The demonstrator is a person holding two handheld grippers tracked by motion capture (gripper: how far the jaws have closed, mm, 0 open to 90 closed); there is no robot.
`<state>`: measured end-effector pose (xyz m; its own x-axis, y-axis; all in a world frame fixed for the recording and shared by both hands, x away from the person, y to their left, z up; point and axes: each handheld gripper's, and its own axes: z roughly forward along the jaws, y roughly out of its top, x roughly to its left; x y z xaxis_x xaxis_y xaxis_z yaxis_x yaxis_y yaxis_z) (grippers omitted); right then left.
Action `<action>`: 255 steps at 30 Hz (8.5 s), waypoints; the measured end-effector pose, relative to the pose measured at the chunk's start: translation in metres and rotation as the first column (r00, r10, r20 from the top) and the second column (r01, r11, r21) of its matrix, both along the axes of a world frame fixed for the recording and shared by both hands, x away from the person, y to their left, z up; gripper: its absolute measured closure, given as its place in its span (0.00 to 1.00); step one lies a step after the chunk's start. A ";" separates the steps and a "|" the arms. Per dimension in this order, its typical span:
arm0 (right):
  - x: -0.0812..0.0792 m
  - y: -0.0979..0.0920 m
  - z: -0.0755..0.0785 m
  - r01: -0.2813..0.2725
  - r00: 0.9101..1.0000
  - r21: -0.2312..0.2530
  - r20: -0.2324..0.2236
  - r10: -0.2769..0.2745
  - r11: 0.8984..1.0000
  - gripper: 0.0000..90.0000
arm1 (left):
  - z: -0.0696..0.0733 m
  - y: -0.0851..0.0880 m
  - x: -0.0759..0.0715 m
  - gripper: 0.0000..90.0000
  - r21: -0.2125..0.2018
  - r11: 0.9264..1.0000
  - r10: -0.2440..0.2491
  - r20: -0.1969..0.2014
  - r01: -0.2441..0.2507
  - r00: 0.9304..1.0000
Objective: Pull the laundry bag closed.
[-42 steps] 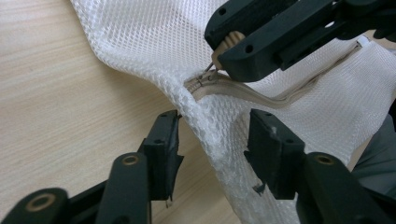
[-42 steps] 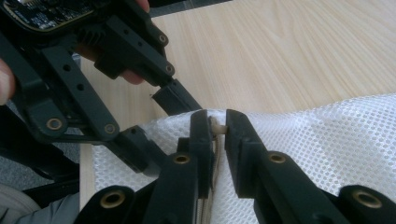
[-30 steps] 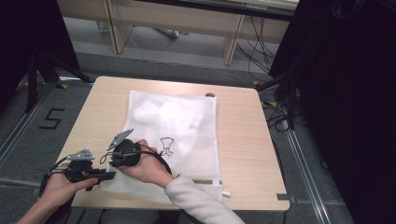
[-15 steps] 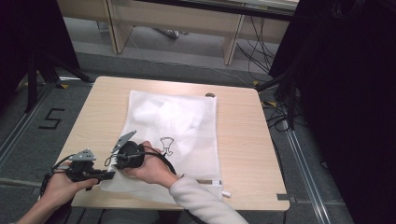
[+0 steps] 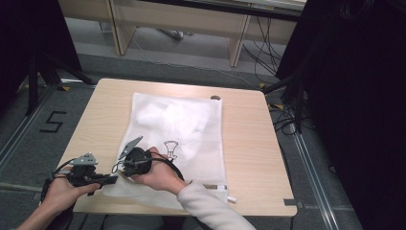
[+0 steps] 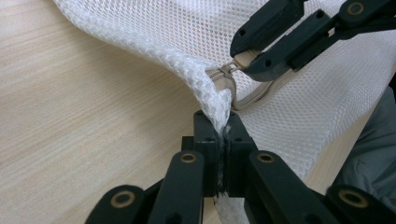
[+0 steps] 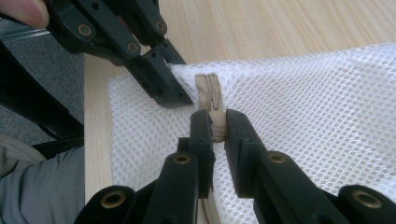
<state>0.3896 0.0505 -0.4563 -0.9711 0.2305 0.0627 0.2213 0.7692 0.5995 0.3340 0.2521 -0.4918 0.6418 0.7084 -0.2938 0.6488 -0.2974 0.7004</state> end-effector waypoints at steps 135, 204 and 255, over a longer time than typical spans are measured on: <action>-0.003 -0.057 -0.023 0.011 0.998 -0.104 -0.060 -0.017 0.994 0.92 | 0.003 0.000 -0.001 0.95 -0.035 0.999 0.031 0.038 -0.030 0.999; -0.006 -0.083 -0.018 0.053 0.996 -0.137 -0.066 -0.062 0.989 0.92 | 0.003 0.002 -0.001 0.95 -0.037 0.999 0.032 0.033 -0.031 0.999; -0.005 -0.105 -0.014 0.081 0.993 -0.146 -0.073 -0.092 0.986 0.92 | 0.003 0.002 0.000 0.95 -0.032 0.998 0.047 0.036 -0.046 0.998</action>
<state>0.3845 -0.0546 -0.4704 -0.9402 0.3258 0.0993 0.3335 0.8215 0.4625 0.3336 0.2544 -0.4888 0.6192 0.7285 -0.2930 0.6351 -0.2452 0.7325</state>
